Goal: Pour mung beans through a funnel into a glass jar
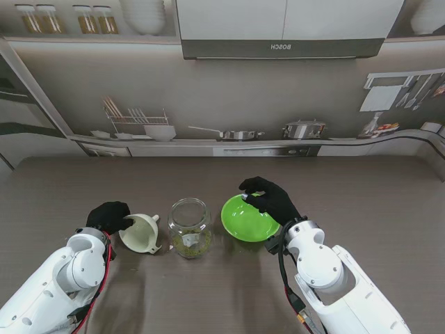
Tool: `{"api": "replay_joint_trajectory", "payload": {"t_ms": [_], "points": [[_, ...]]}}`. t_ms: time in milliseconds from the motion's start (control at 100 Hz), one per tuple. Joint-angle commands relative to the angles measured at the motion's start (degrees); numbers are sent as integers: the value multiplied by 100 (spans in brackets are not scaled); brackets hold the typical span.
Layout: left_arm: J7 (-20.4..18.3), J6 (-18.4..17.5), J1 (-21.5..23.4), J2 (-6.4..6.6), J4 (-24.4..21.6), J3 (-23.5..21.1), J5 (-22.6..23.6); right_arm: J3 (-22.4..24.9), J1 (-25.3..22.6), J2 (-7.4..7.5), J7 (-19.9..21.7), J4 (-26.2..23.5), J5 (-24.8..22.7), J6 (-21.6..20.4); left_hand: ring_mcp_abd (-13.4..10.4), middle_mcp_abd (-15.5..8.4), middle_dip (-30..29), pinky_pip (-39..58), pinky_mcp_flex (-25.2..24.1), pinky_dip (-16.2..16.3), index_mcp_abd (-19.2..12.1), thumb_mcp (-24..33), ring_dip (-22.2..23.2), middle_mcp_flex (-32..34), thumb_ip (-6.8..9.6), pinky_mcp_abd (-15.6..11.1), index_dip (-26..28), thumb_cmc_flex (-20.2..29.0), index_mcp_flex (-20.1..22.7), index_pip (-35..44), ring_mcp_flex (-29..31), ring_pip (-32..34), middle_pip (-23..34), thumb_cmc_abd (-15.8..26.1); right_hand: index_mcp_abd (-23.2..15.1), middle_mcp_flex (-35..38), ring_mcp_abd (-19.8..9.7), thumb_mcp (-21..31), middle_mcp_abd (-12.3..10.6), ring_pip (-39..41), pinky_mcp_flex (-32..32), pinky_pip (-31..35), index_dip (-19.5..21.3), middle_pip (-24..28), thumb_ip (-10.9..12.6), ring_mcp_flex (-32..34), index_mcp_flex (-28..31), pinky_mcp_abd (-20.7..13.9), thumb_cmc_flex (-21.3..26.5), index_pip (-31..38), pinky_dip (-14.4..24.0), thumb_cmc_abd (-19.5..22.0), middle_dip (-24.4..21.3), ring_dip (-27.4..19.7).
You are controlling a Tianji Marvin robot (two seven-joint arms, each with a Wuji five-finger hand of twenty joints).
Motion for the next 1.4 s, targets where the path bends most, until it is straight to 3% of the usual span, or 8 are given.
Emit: {"api": "replay_joint_trajectory", "payload": {"t_ms": [0, 50, 90, 120, 350, 790, 1140, 1390], "points": [[-97, -60, 37, 10, -55, -33, 29, -13, -19, -27, 84, -5, 7, 12, 129, 98, -306, -252, -303, -124, 110, 180, -126, -219, 108, 76, 3, -386, 114, -586, -201, -245, -122, -147, 8, 32, 38, 74, 32, 41, -75, -30, -115, 35, 133, 58, -33, 116, 48, 8, 66, 148, -43, 44], [-107, -106, 51, 17, -69, -57, 52, -13, -17, -28, 83, -2, 9, 12, 139, 97, -401, -415, -428, -174, 153, 365, -175, -325, 163, 42, -14, -684, 140, -976, -344, -391, -222, -112, 7, 34, 31, 76, 37, 45, -71, -27, -116, 36, 134, 64, -26, 112, 47, 14, 67, 145, -43, 45], [-109, -142, 61, 22, -76, -75, 74, -14, -15, -29, 81, -1, 12, 13, 132, 114, -508, -547, -514, -204, 230, 596, -233, -422, 386, 30, -94, -996, 155, -1375, -439, -531, -316, -48, 9, 35, 42, 76, 33, 46, -70, -25, -117, 37, 133, 66, -21, 109, 43, 17, 68, 150, -43, 46], [-107, -174, 66, 26, -77, -87, 92, -13, -14, -29, 82, 0, 13, 14, 135, 115, -577, -630, -571, -227, 242, 611, -281, -496, 440, 27, -170, -1120, 135, -1555, -519, -636, -391, -60, 14, 33, 40, 78, 35, 47, -73, -25, -118, 36, 133, 67, -24, 108, 46, 16, 68, 156, -43, 46], [-193, -456, 100, 58, -68, -184, 113, -10, -13, -31, 83, 5, 31, 21, 189, 117, -919, -1053, -859, -263, 269, 178, -515, -767, 388, 52, -450, -1620, -45, -2243, -844, -1151, -687, -175, 22, 36, 36, 83, 48, 44, -75, -25, -127, 36, 134, 60, -17, 109, 50, 22, 69, 162, -46, 44], [-783, -667, 296, 188, -374, -474, 372, -4, -8, -29, 111, 9, 60, 47, 206, 44, -1685, -2126, -1244, -464, 255, -151, -1211, -1315, 375, -58, -873, -1667, -502, -2920, -1468, -2286, -1251, -430, 70, 52, 40, 78, 66, 44, -93, -29, -142, 37, 134, 59, 25, 118, 59, 35, 70, 182, -48, 44], [-1024, -894, 585, 227, -797, -951, 449, -15, 1, -25, 140, 15, 74, 68, 338, 309, -2610, -3612, -1270, -686, 119, -771, -1733, -2497, 408, 303, -1406, -1781, -1055, -3281, -2080, -2981, -1816, -330, 72, 56, 48, 73, 67, 48, -102, -35, -150, 34, 134, 63, 32, 115, 63, 38, 71, 191, -49, 46], [-1784, -984, 1077, 339, -1541, -1566, 853, -14, 3, -22, 157, 17, 80, 79, 250, 347, -2739, -3959, -1335, -591, 98, -980, -1789, -2947, 464, 148, -1498, -1723, -1407, -3397, -2369, -3087, -1879, 7, 76, 53, 56, 72, 74, 43, -110, -41, -153, 31, 134, 55, 38, 119, 72, 38, 73, 194, -50, 45]]}}
